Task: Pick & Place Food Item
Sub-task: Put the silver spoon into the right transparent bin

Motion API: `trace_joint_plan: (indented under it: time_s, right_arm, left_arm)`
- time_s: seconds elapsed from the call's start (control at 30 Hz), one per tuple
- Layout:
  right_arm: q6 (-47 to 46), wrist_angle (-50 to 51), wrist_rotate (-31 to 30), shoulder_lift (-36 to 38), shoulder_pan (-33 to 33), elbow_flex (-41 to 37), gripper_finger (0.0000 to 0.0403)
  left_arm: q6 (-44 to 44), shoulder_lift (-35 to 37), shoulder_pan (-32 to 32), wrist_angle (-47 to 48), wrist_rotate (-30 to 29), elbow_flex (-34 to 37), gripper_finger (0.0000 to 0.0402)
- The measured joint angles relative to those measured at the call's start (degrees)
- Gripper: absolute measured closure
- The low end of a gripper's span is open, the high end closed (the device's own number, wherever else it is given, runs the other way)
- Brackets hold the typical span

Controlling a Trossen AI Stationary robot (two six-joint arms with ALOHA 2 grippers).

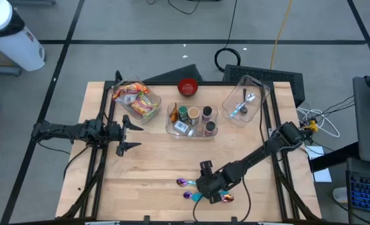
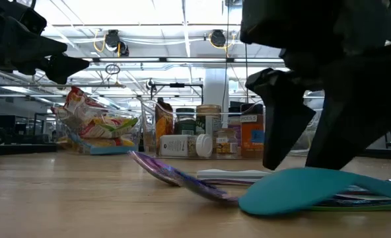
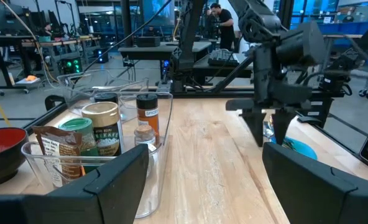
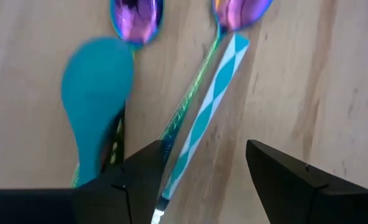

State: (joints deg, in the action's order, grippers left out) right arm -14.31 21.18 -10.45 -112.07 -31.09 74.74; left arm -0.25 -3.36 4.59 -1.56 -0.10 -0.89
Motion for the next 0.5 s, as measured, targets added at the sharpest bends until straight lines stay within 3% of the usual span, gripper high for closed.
trace_joint_plan:
  time_s: [0.3, 0.5]
  right_arm:
    - [0.0, 2.7, 0.1, -0.5, 0.9, 0.1, 0.0187]
    - [0.0, 5.0, 0.3, -0.5, 1.9, -0.2, 0.0237]
  left_arm:
    - [0.0, 0.0, 0.0, 0.0, 0.0, 0.0, 0.0078]
    - [0.0, 0.0, 0.0, 0.0, 0.0, 0.0, 0.0078]
